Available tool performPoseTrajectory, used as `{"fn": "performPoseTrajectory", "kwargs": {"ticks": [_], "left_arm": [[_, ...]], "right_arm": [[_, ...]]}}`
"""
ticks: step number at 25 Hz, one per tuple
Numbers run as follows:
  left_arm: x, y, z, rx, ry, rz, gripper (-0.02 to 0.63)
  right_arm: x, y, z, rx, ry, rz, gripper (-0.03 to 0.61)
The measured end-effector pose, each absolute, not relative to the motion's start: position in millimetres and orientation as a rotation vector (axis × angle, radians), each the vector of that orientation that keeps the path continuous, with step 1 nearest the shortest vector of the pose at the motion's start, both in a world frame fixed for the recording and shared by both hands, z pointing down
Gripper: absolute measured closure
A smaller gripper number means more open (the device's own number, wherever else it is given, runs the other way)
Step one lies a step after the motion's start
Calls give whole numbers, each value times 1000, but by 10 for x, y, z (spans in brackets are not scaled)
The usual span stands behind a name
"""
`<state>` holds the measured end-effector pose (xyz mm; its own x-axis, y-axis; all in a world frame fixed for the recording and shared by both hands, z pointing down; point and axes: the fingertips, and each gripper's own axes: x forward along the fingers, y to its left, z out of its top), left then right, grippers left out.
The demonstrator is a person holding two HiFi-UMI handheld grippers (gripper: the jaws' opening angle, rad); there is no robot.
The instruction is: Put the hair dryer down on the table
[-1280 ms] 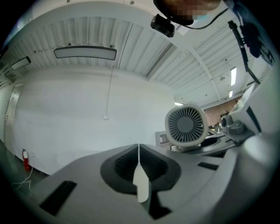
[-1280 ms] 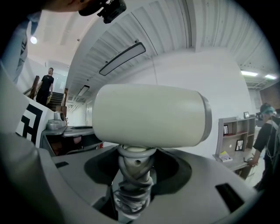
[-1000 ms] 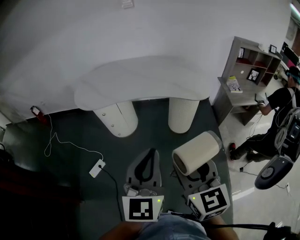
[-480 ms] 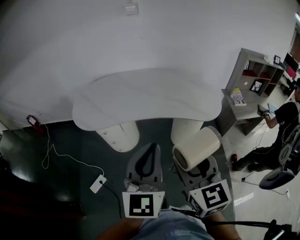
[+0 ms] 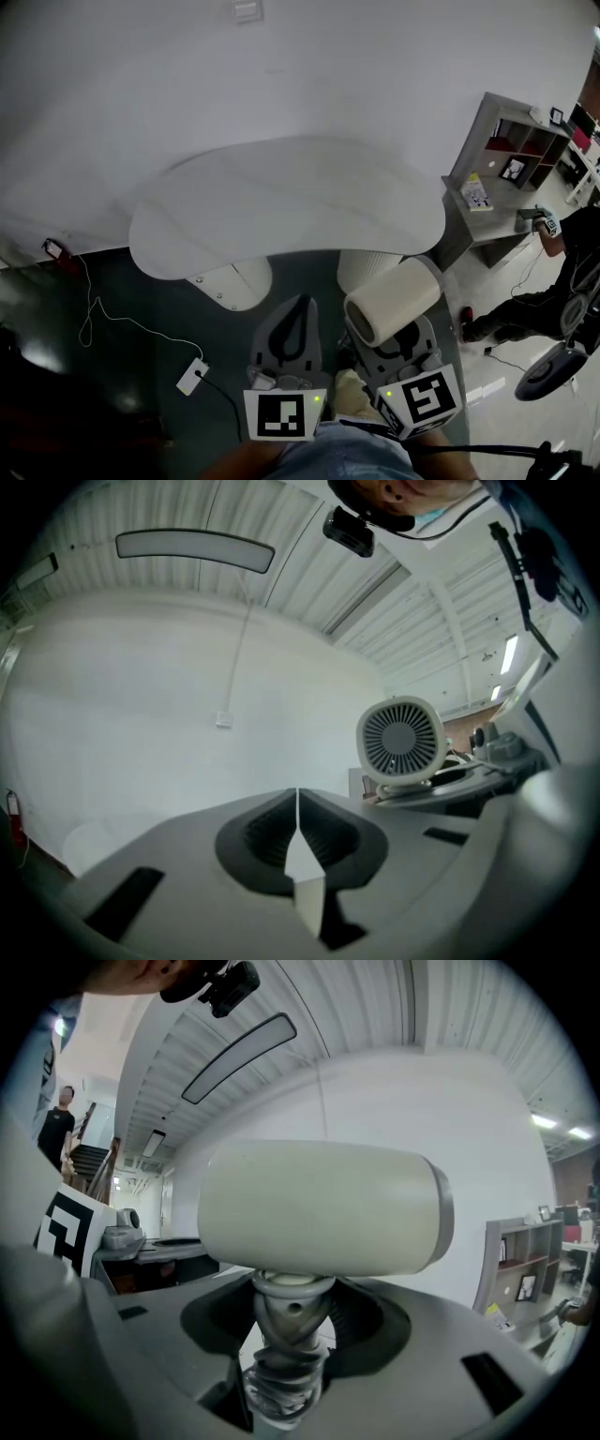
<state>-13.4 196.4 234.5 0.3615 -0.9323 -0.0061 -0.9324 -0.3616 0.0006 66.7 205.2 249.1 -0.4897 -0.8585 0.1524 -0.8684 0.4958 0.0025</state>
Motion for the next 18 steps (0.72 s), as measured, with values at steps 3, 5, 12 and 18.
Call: {"fn": "performPoseTrajectory", "kwargs": {"ticks": [3, 5, 12, 18], "left_arm": [[-45, 1684, 2424, -2598, 1767, -17, 601], [25, 1444, 2454, -2600, 1764, -35, 601], [306, 562, 2488, -2603, 1765, -103, 601], [374, -150, 2468, -2576, 1798, -137, 601]], "right_arm": [[745, 1771, 2575, 1516, -2599, 138, 357], [795, 1532, 2615, 1509, -2603, 155, 357], [1030, 631, 2696, 1475, -2615, 203, 357], [1117, -115, 2727, 1439, -2630, 243, 357]]}}
